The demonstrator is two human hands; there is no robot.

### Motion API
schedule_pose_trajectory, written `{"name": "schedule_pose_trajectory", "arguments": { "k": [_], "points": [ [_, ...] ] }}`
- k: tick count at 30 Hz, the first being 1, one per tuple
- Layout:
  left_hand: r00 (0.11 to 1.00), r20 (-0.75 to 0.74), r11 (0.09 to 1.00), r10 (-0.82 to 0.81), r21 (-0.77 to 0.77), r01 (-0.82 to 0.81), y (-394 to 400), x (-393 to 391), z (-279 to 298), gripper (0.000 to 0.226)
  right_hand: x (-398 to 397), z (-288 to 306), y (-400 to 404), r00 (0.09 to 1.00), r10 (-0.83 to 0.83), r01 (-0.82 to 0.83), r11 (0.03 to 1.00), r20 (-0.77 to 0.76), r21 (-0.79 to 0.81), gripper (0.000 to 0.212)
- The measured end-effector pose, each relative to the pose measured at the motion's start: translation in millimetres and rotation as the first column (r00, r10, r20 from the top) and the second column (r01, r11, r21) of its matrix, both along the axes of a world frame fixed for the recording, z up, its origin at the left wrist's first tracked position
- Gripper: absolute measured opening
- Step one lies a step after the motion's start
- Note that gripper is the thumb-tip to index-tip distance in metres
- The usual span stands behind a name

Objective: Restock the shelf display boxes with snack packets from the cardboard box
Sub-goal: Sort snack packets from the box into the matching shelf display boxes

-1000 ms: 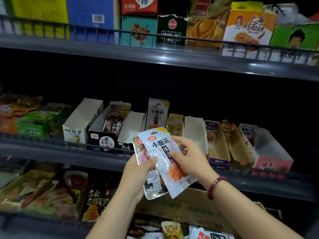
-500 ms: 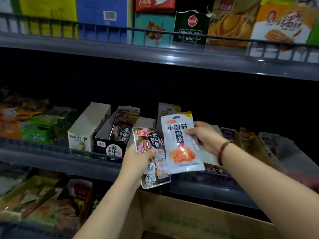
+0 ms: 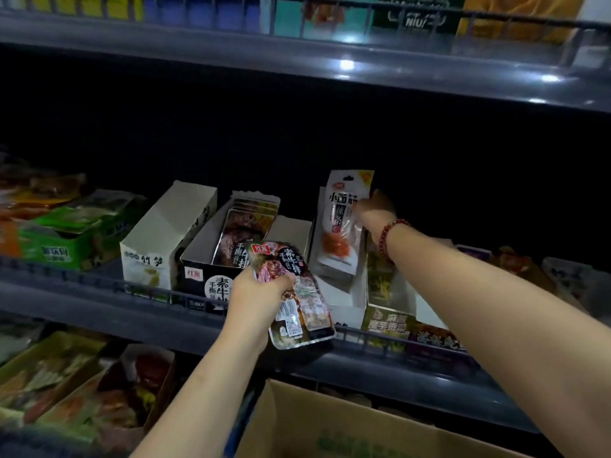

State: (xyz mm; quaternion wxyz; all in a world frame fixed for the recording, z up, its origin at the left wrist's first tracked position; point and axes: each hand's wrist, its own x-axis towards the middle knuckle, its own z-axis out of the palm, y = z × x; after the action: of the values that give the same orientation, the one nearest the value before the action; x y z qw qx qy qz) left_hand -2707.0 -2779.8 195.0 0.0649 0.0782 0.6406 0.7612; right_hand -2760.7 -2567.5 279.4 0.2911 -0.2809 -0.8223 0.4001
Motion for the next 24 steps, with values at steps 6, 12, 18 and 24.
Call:
{"name": "schedule_pose_trajectory", "arguments": {
  "k": [6, 12, 18, 24],
  "points": [
    [0.999, -0.036, 0.999, 0.007, 0.037, -0.006, 6, -3, 0, 0.012, -3, -8, 13, 0.976, 0.026, -0.076, 0.97, 0.216, 0.229, 0.046],
    [1.0, -0.026, 0.998, -0.004, 0.061, 0.005, 12, -4, -2, 0.013, 0, -6, 30, 0.983, -0.025, -0.059, 0.894, 0.181, 0.444, 0.028],
    [0.999, -0.038, 0.998, -0.018, 0.062, 0.02, 14, 0, -2, 0.012, -12, -10, 35, 0.993, -0.051, -0.003, 0.89, 0.107, 0.456, 0.021],
    [0.998, -0.041, 0.996, -0.049, 0.071, 0.051, 16, 0, -4, 0.014, -16, -13, 37, 0.987, 0.037, -0.091, 0.935, 0.158, 0.344, 0.034]
  ]
}}
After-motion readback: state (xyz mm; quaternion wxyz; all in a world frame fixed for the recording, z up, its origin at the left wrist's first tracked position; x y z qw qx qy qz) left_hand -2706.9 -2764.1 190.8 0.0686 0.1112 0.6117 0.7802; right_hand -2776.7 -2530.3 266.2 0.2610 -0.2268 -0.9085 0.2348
